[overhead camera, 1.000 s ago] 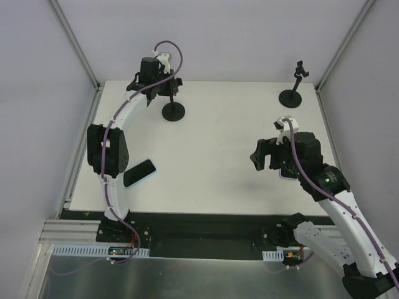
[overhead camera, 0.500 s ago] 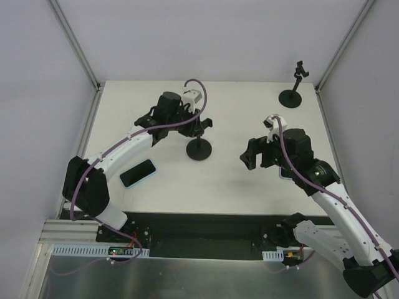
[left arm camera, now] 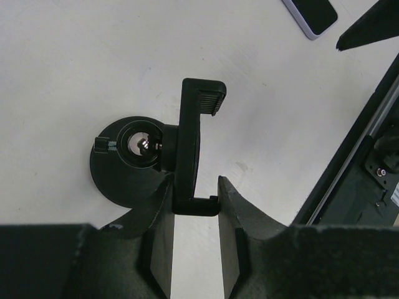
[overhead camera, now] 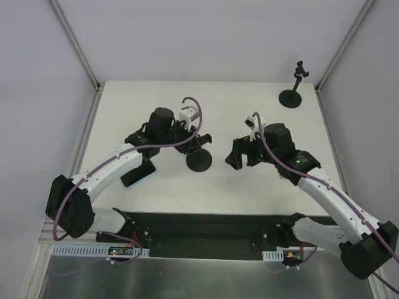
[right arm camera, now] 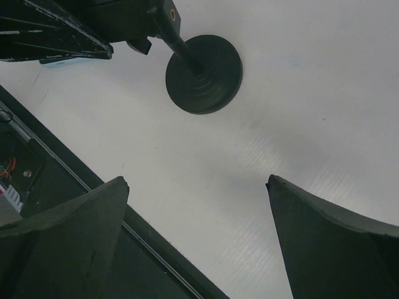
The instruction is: Place the phone on the phone stand
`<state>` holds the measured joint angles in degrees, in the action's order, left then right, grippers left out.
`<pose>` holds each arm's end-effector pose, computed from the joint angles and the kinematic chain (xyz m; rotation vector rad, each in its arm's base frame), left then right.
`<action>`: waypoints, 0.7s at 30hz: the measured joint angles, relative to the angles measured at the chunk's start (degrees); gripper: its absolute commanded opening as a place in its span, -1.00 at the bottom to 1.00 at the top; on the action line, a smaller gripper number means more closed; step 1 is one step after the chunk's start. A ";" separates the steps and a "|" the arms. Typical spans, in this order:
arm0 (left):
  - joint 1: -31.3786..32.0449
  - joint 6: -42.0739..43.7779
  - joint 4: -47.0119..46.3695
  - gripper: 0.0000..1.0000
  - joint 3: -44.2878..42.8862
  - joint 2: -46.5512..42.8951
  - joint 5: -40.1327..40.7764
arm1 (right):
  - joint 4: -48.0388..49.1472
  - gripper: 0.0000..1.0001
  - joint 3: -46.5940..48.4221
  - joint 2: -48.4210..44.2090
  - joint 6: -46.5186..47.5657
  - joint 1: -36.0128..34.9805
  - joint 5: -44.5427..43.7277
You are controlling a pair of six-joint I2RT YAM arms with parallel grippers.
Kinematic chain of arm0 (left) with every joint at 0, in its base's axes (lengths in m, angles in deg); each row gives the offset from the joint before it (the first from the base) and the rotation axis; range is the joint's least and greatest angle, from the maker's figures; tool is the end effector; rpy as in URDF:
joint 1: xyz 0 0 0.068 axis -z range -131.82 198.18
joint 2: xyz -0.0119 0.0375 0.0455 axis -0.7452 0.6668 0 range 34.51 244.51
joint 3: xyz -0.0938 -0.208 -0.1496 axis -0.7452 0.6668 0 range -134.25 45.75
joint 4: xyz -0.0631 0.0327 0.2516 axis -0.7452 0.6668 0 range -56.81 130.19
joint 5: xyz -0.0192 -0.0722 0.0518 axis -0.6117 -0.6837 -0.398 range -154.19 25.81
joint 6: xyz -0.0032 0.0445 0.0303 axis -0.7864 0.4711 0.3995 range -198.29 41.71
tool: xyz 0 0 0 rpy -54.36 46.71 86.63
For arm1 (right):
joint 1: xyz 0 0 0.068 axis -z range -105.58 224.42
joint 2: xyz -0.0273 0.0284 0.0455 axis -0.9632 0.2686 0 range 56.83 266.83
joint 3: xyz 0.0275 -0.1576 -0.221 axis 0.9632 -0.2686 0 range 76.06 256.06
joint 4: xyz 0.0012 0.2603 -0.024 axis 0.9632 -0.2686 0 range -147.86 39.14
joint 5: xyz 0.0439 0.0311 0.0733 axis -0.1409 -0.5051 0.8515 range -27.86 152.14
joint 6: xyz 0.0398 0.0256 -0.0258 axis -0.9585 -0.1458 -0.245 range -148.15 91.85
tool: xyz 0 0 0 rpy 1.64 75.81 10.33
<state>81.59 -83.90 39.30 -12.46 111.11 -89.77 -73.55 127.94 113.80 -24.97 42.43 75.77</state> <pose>0.2477 -0.1817 0.3060 0.7801 1.9102 -0.8756 0.1835 0.1243 0.3223 -0.7720 1.9392 0.5532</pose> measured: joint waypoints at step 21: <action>0.00 -2.54 8.79 0.02 0.11 -4.87 11.93 | 7.91 0.92 11.67 18.49 -9.16 -3.78 3.45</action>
<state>81.59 -86.44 48.09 -12.35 106.23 -77.84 -65.64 139.61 132.29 -34.13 38.65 79.22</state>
